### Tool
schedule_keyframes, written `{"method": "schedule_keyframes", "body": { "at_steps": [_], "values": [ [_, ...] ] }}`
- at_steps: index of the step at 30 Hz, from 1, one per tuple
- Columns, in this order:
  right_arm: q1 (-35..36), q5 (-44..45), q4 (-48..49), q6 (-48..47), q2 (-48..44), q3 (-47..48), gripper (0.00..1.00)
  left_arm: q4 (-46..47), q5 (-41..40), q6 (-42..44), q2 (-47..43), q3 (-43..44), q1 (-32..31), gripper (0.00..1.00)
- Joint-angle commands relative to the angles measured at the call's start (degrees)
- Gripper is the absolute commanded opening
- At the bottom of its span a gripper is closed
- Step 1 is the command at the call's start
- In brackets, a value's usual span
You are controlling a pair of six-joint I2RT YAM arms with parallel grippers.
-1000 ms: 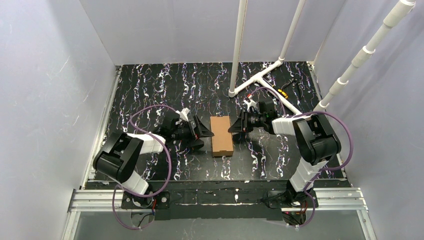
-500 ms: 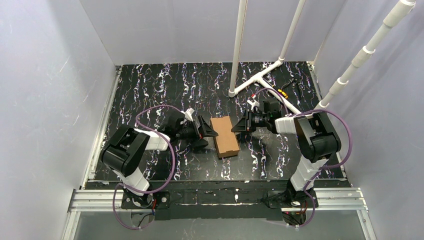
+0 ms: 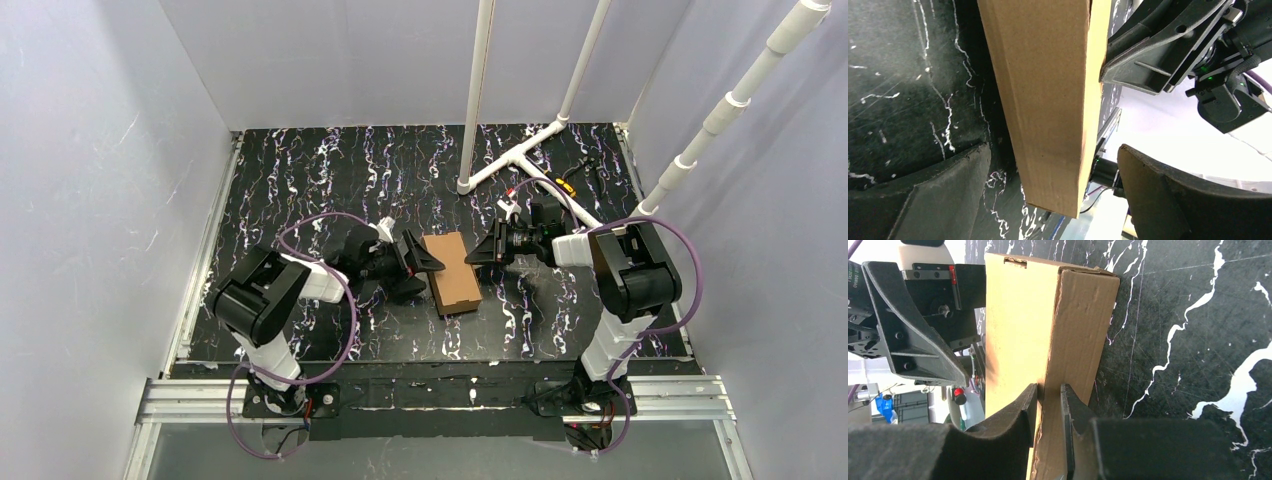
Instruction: Fold the paper box
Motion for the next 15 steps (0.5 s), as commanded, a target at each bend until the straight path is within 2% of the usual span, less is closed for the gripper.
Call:
{"method": "schedule_keyframes", "body": {
  "at_steps": [1, 9, 15],
  "values": [
    [-0.8, 4.8, -2.3, -2.1, 2.5, -1.6, 0.29, 4.3, -2.0, -2.5, 2.9, -0.1, -1.0, 0.98],
    [-0.9, 3.7, -1.8, -1.3, 3.3, -1.5, 0.29, 10.4, -3.1, -6.1, 6.4, 0.5, -2.3, 0.96],
    [-1.0, 2.0, -0.5, -0.4, 3.2, -1.4, 0.31, 12.3, -3.6, -8.0, 8.7, 1.5, -2.8, 0.8]
  ]
}}
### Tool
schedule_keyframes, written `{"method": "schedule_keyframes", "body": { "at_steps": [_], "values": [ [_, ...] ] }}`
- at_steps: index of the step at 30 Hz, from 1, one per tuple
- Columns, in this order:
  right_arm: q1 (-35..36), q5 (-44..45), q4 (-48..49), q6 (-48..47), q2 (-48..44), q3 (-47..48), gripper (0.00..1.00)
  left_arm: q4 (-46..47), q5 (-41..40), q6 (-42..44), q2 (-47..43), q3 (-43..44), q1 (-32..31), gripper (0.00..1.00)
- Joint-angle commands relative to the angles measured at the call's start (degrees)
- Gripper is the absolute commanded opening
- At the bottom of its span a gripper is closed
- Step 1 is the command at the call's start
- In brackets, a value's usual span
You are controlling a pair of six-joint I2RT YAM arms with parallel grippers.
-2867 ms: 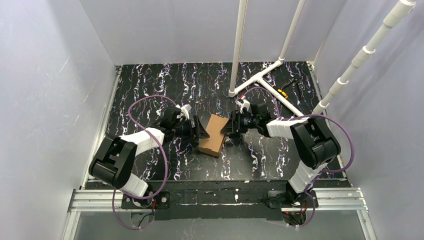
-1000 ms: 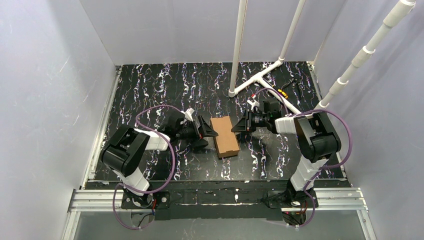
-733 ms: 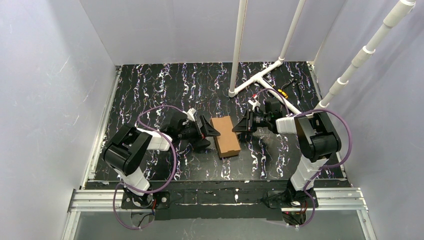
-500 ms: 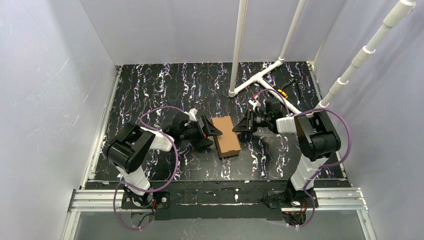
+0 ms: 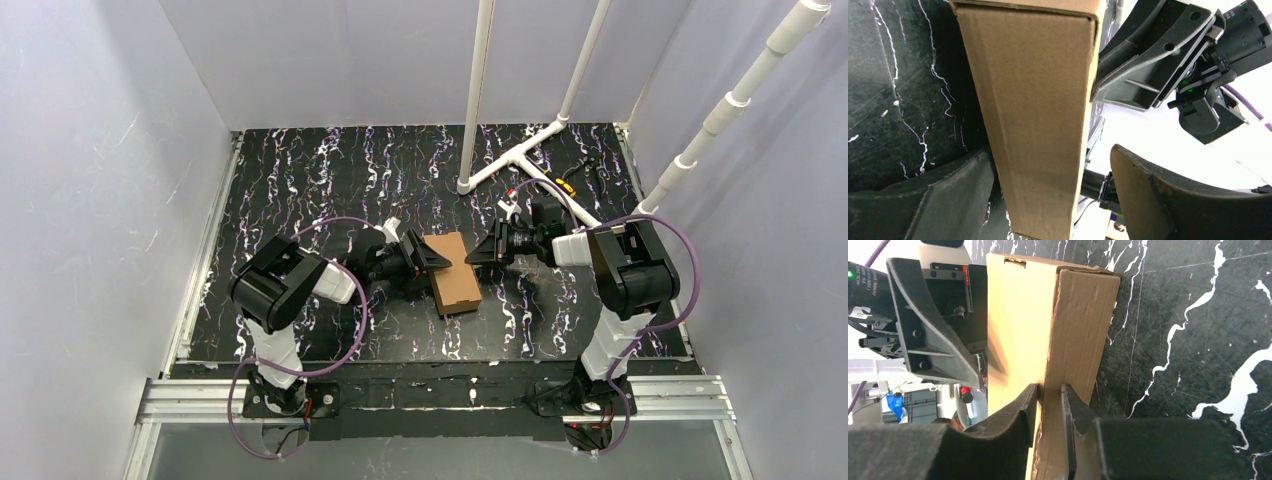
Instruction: Fold the paper box
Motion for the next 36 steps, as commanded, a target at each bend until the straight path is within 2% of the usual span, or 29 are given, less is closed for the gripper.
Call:
{"method": "schedule_keyframes", "body": {
  "at_steps": [1, 3, 6, 9, 13, 18, 24, 27, 29, 32, 35, 36],
  "values": [
    [-0.5, 3.5, -1.7, -1.5, 2.0, -1.5, 0.31, 0.4, -2.0, -0.9, 2.1, 1.1, -0.5, 0.76],
    [-0.5, 3.1, -1.3, -1.3, 1.8, -1.5, 0.32, 0.9, -2.0, -1.2, 2.5, 1.0, -0.5, 0.65],
    [-0.5, 1.8, -0.2, -0.7, 1.6, -1.5, 0.34, 1.4, -1.9, -1.5, 2.8, 0.9, -0.5, 0.54],
    [-0.5, -0.1, 1.1, -0.3, 1.0, -1.3, 0.39, 1.5, -1.9, -1.1, 2.3, 0.6, -0.6, 0.49],
    [-0.5, -1.3, 0.7, -1.7, -1.1, -0.6, 0.54, 1.4, -2.2, 0.1, 0.5, -0.1, -0.5, 0.46],
    [-0.5, -2.1, -2.4, -5.4, -3.9, 1.0, 0.63, 0.0, -2.3, 1.4, -1.9, -1.6, 0.0, 0.45],
    [-0.5, 1.4, -15.7, -20.0, -10.3, 5.2, 0.72, -8.6, -2.5, 5.3, -8.6, -2.8, 2.4, 0.44],
    [-0.4, 2.9, -23.3, -28.8, -13.4, 7.6, 0.76, -17.5, -2.3, 9.6, -13.9, -2.2, 4.1, 0.43],
    [-0.5, 3.6, -28.9, -35.6, -15.5, 9.3, 0.79, -27.4, -2.5, 14.0, -19.3, 0.0, 5.4, 0.43],
    [-0.5, 4.1, -35.9, -44.8, -18.5, 11.3, 0.82, -49.1, -6.2, 25.1, -25.5, 7.5, 7.4, 0.44],
    [-0.6, 5.4, -38.2, -48.6, -21.4, 11.5, 0.84, -76.1, -14.6, 38.0, -27.7, 19.0, 7.8, 0.44],
    [-0.6, 6.0, -38.2, -49.0, -22.3, 11.4, 0.84, -81.3, -17.3, 41.3, -27.6, 22.5, 8.0, 0.44]
  ]
}}
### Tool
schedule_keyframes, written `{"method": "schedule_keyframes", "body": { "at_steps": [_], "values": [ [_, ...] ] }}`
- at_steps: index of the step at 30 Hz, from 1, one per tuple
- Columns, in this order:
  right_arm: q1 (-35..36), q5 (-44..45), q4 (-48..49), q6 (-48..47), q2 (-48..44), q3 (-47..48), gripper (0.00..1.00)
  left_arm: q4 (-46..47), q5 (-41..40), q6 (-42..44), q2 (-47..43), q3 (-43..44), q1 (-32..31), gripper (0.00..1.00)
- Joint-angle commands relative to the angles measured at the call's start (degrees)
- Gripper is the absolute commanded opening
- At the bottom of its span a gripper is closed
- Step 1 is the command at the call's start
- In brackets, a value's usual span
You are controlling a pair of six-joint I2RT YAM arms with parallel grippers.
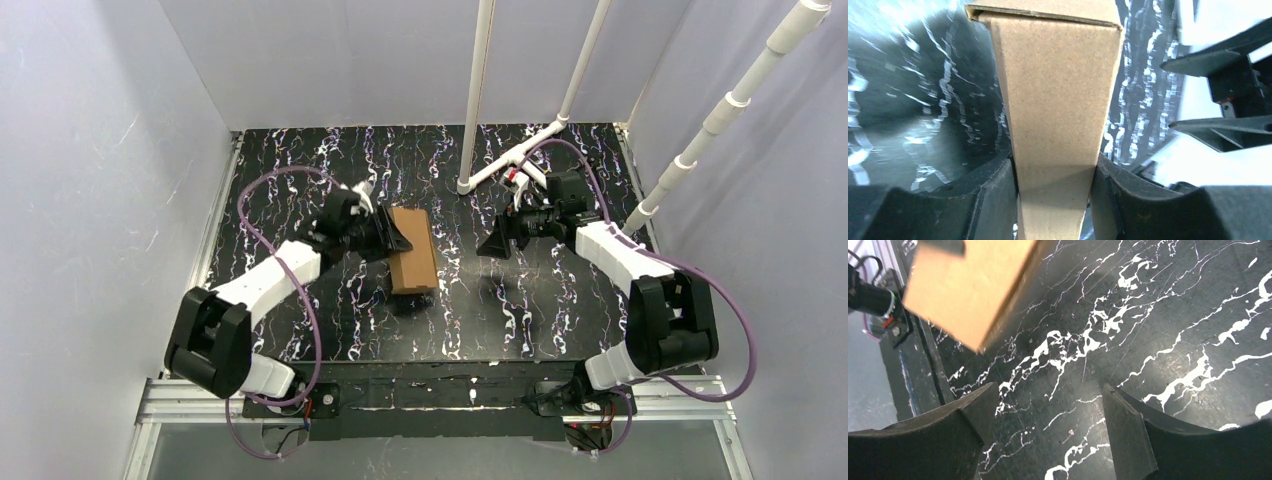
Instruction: Fold the paper box
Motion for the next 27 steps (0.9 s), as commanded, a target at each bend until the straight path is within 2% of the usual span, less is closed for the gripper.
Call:
{"method": "schedule_keyframes", "body": {
  "at_steps": [1, 5, 10, 18, 22, 27],
  "values": [
    [-0.6, 2.2, -7.2, -10.3, -4.5, 1.8, 0.85, -38.4, -12.5, 22.2, -3.2, 15.6, 0.9, 0.44],
    [-1.6, 2.3, -7.1, -10.4, -6.4, 1.6, 0.85, -55.9, -24.8, 32.6, 3.4, 31.3, 0.6, 0.44],
    [-3.0, 1.5, -6.5, -10.3, -7.8, 0.8, 0.87, -65.8, -38.6, 38.9, 12.1, 45.2, -1.8, 0.44],
    [-3.5, 0.8, -6.1, -10.3, -7.6, 0.4, 0.87, -68.1, -51.0, 41.9, 27.3, 56.0, -6.9, 0.44],
    [-3.5, 0.8, -6.1, -10.4, -7.4, 0.4, 0.87, -68.1, -52.1, 41.1, 33.0, 59.0, -7.8, 0.44],
    [-3.6, 0.7, -6.1, -10.5, -6.9, 0.2, 0.88, -66.5, -51.3, 39.2, 35.5, 58.8, -9.3, 0.46]
  ]
}}
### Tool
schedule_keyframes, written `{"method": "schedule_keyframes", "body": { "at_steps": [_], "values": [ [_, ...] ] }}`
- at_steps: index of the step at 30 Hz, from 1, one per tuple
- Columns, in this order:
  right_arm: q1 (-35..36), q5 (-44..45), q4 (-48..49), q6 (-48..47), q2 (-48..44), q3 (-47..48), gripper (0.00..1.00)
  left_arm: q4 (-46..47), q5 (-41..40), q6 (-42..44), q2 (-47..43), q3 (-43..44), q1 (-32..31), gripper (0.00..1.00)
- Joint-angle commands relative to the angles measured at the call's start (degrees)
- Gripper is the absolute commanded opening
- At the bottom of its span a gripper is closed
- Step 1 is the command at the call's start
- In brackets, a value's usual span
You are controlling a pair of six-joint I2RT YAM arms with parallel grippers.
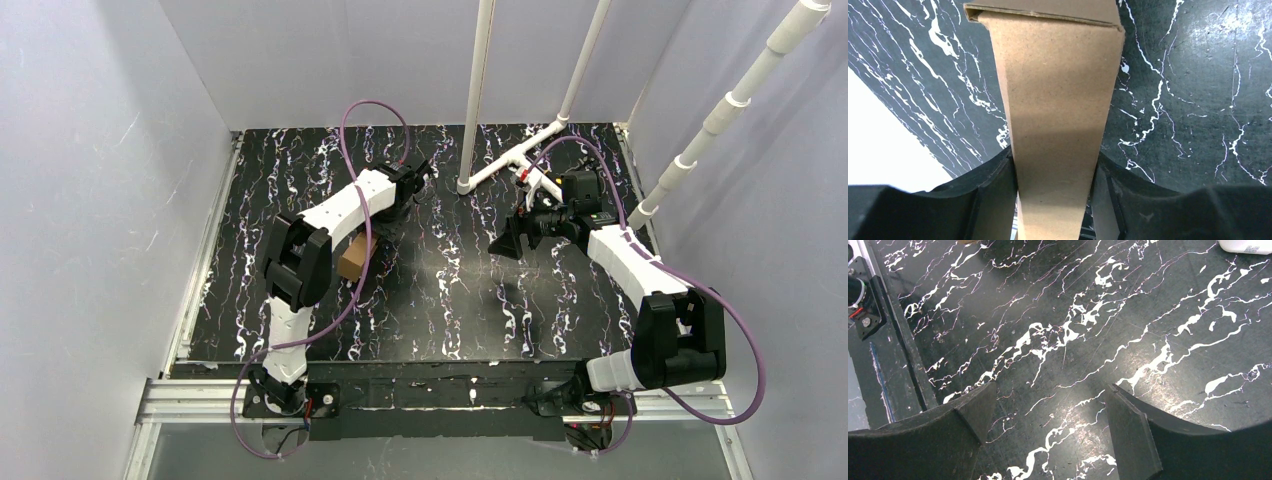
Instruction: Fold the paper box
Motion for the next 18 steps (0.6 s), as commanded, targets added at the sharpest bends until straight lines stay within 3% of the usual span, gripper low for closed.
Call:
{"method": "schedule_keyframes", "body": {
  "at_steps": [1, 9, 18],
  "values": [
    [-0.3, -1.1, 0.2, -1.2, -0.5, 0.2, 0.88, -1.1, -2.8, -1.4, -1.1, 1.7, -1.5, 0.49],
    [-0.3, -1.4, -0.2, -1.7, 0.1, 0.3, 0.88, 1.4, 1.1, -5.4, -1.7, -2.7, -4.5, 0.66],
    [-0.4, -1.4, -0.7, -2.3, 0.4, 0.3, 0.88, 3.2, 7.2, -11.0, -9.0, -6.4, -7.3, 0.69]
  ]
}}
